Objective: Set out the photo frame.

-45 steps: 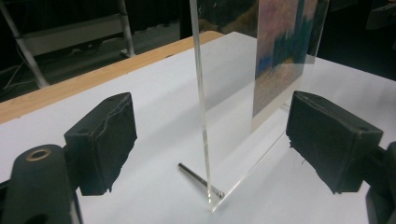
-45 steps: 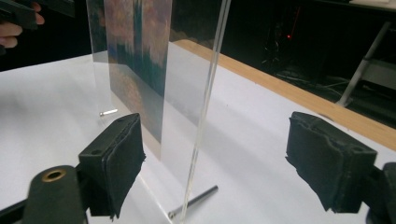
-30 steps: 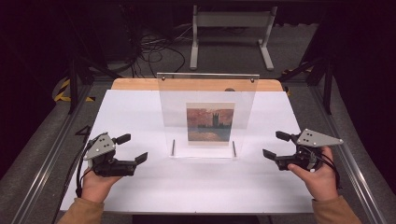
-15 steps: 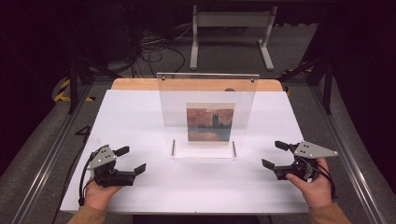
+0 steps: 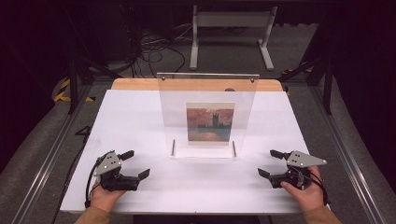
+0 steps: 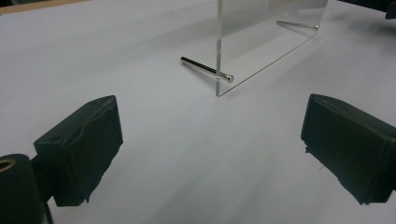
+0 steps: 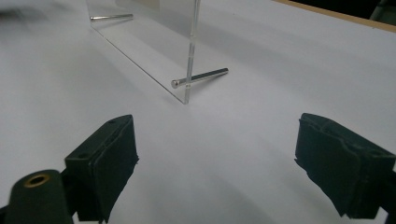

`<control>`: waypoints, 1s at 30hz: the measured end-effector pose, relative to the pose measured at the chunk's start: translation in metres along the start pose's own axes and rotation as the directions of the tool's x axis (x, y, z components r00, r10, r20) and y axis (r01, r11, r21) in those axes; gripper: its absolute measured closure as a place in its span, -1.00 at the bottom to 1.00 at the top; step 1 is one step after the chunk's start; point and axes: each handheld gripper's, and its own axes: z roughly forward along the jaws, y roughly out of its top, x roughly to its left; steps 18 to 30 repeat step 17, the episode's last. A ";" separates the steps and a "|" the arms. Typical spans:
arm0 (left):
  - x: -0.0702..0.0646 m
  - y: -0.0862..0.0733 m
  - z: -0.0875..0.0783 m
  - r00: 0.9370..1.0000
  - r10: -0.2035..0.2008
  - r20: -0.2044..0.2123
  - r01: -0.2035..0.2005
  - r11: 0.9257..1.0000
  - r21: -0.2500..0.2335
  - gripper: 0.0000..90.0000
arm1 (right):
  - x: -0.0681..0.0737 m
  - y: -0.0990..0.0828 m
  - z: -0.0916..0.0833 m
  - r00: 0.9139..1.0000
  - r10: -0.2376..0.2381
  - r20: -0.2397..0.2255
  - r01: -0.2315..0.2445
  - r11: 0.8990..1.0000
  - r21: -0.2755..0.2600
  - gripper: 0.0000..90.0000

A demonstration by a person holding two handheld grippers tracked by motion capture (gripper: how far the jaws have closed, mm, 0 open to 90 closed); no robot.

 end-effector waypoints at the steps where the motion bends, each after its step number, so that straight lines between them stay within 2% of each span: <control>1: 0.000 0.000 0.000 1.000 0.000 0.000 0.000 1.000 0.000 -0.87 | 0.001 0.000 0.000 1.000 -0.004 0.003 0.004 1.000 0.001 -0.71; 5: 0.002 -0.002 0.002 0.999 -0.032 0.005 0.032 0.999 0.006 -0.87 | 0.000 0.000 0.001 1.000 -0.001 0.009 0.001 1.000 0.009 -0.71; 14: 0.002 -0.001 0.002 0.999 -0.030 -0.012 0.030 0.999 0.016 -0.87 | 0.001 0.000 0.003 1.000 -0.005 0.021 0.005 1.000 0.024 -0.72; 30: 0.002 -0.002 0.003 0.999 -0.038 -0.010 0.038 0.999 0.014 -0.87 | 0.001 0.000 0.003 1.000 -0.003 0.022 0.003 1.000 0.023 -0.73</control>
